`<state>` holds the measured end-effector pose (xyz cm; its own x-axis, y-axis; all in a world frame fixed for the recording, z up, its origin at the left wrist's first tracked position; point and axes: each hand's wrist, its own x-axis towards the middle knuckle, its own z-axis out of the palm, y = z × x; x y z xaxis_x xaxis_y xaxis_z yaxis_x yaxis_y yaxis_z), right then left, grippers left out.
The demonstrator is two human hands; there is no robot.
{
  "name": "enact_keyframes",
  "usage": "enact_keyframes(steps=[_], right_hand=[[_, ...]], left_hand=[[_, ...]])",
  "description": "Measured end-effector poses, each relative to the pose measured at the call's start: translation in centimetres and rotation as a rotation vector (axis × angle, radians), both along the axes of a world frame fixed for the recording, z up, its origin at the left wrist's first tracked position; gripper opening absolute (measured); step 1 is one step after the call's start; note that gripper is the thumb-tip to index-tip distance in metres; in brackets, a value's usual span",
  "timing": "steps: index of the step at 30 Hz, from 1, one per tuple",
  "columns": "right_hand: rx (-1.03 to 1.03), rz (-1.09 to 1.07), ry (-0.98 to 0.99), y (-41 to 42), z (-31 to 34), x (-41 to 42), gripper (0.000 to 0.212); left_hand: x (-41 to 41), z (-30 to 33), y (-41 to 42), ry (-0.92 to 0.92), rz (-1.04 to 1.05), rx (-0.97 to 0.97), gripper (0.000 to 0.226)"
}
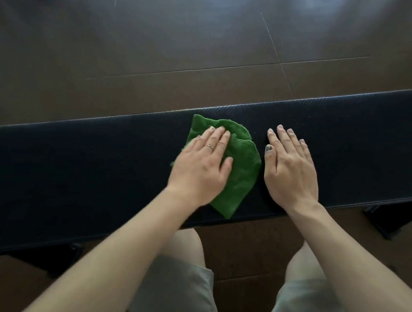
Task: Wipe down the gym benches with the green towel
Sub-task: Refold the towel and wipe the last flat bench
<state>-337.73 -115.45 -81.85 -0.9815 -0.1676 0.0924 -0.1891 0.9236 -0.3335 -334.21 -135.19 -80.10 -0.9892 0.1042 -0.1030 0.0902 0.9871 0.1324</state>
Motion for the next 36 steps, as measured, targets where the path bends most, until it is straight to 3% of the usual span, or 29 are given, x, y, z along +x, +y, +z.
enact_keyframes(steps=[4, 9, 16, 18, 22, 31, 36], right_hand=[[0.003, -0.021, -0.001, -0.4, -0.1, -0.1, 0.064], [-0.030, -0.037, 0.068, -0.6, -0.1, -0.3, 0.061], [-0.275, -0.170, 0.066, 1.4, 0.6, -1.4, 0.056], [-0.097, -0.214, 0.054, 5.5, 1.0, -3.0, 0.060], [0.181, -0.233, -0.182, 15.6, 1.4, -5.5, 0.057], [0.143, -0.093, -0.108, 18.7, 0.0, -5.2, 0.058], [0.137, -0.016, -0.117, 19.3, 0.3, -4.9, 0.060]], left_hand=[[-5.5, -0.5, -5.6, 0.026, 0.153, -0.020, 0.062], [-10.0, 0.2, -3.2, -0.064, 0.354, -0.084, 0.048], [-11.5, 0.5, 3.2, -0.060, 0.241, -0.114, 0.051], [-11.5, 0.4, 4.7, -0.059, 0.232, -0.132, 0.056], [-11.3, 0.3, 8.8, -0.078, 0.209, -0.117, 0.066], [-4.5, -0.6, 20.3, 0.026, 0.069, -0.057, 0.066], [3.1, -0.1, 20.7, -0.003, 0.015, -0.063, 0.069]])
